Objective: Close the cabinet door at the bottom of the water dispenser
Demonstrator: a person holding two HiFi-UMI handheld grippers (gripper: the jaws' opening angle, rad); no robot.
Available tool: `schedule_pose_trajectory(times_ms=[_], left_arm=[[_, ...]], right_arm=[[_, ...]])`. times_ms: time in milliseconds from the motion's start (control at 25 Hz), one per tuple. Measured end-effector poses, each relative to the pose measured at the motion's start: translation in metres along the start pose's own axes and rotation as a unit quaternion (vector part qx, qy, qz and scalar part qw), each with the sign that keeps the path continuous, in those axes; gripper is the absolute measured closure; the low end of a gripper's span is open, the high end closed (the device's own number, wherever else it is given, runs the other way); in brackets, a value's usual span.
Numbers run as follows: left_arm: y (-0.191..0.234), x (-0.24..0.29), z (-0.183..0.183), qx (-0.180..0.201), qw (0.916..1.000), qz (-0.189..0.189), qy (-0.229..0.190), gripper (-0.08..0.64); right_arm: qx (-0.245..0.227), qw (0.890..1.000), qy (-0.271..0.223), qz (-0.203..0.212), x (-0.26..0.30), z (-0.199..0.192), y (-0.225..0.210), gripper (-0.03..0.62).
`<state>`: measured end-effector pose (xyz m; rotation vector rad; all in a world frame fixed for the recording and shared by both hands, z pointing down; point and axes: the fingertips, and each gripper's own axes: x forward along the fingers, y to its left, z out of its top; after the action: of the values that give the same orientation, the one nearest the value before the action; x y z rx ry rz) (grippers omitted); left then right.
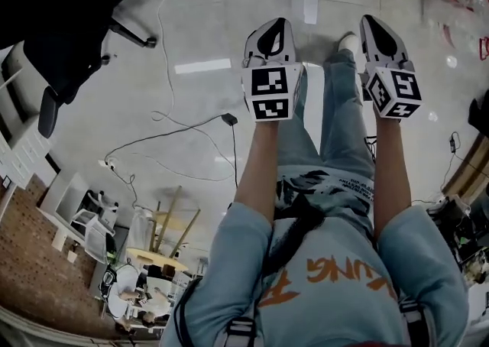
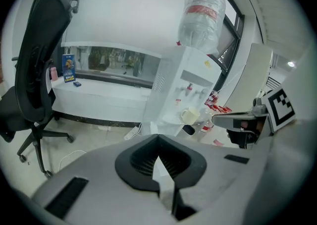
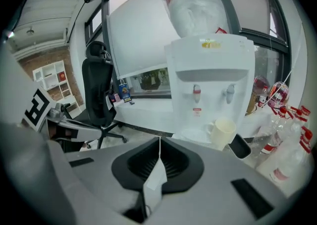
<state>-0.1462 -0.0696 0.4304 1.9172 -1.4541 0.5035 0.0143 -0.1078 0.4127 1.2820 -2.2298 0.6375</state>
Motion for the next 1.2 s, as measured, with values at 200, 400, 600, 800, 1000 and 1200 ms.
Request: schedule_pose_trajectory(times_ms=[200,400,600,800,1000,1200], left_arm=[[-0.003,0.015,-0.028,-0.002,1.0000,-0.001,0.009,0.549],[0.009,0.033,-0.063,-0.004,0.9997,-0.002,0.022,0.549],[0.016,0.047,-0.088,-0.002,0.9993,0.001,0.037,0.549],[0.022,0.062,-0.114,-0.007,0.9984,0.006,0.056,0.549],[0.021,0.073,-0.129,-0.015,0.9979,0.001,0.064,0.549],[0.023,0.081,-0.140,-0.012,0.9972,0.000,0.073,0.549]], right_arm=[[-0.002,1.000,0.018,0.017,0.014,-0.035,0.004,0.563],[0.003,0.999,0.038,0.033,0.039,-0.079,0.020,0.563],[0.011,0.998,0.048,0.041,0.062,-0.113,0.027,0.563],[0.020,0.997,0.058,0.052,0.085,-0.142,0.031,0.526],[0.034,0.995,0.079,0.057,0.105,-0.172,0.033,0.396],[0.014,0.994,0.098,0.045,0.126,-0.199,0.030,0.377]])
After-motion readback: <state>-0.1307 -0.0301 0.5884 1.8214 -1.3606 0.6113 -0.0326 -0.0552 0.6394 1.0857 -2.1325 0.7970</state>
